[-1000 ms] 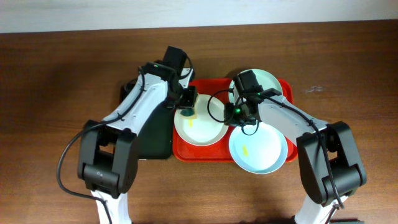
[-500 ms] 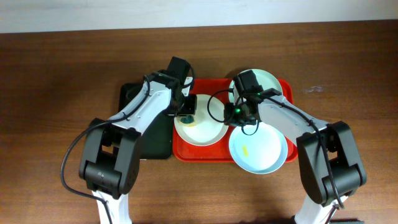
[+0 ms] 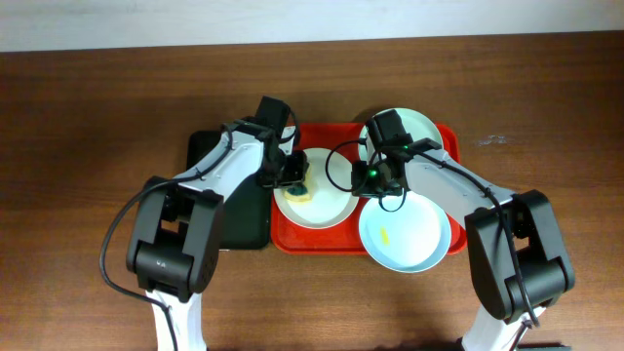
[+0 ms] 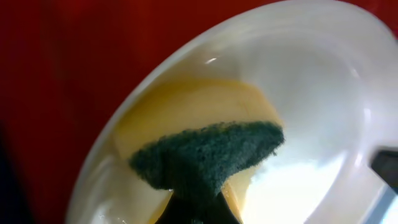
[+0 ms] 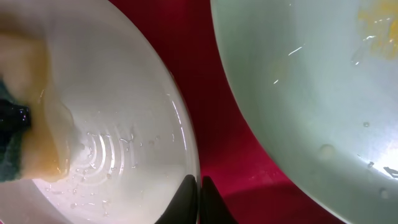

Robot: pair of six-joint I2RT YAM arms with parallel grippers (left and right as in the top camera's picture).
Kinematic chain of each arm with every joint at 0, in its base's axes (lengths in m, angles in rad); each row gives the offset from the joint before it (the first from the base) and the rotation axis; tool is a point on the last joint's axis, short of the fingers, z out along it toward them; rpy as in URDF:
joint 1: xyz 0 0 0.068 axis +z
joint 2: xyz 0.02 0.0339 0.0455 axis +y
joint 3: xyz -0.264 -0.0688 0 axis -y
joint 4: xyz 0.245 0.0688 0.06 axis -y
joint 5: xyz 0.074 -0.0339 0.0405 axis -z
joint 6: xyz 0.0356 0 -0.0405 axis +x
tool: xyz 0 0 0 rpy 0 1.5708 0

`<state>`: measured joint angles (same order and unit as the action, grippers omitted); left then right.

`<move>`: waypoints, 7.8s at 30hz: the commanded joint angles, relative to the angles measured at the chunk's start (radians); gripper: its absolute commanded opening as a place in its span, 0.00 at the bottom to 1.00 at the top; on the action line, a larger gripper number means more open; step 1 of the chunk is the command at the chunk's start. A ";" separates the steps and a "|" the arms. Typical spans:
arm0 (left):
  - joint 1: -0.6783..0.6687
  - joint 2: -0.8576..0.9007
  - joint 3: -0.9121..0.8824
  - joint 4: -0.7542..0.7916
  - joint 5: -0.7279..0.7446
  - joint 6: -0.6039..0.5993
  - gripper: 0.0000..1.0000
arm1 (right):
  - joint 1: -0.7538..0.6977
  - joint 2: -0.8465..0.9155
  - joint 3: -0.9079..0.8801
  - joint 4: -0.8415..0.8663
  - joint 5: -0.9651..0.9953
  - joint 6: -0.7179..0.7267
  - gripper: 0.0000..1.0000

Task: Clean dirty plates on tray and stack at the side
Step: 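Scrub the white plate with the sponge using the left gripper, then keep scrubbing the white plate surface in circles with the sponge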

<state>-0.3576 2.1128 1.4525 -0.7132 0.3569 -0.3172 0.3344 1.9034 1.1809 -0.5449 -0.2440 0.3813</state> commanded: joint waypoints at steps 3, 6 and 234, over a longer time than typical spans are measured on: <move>0.002 0.045 0.013 -0.005 0.339 0.072 0.00 | 0.005 0.018 -0.005 0.008 -0.006 -0.006 0.04; 0.027 -0.028 0.030 -0.005 0.327 0.072 0.00 | 0.005 0.018 -0.005 0.010 -0.006 -0.006 0.04; -0.090 -0.137 0.013 -0.171 -0.124 0.011 0.00 | 0.006 0.018 -0.005 0.029 -0.093 -0.063 0.04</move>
<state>-0.4450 2.0224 1.4460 -0.8474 0.4076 -0.2859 0.3279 1.9091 1.1797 -0.5220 -0.2932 0.3317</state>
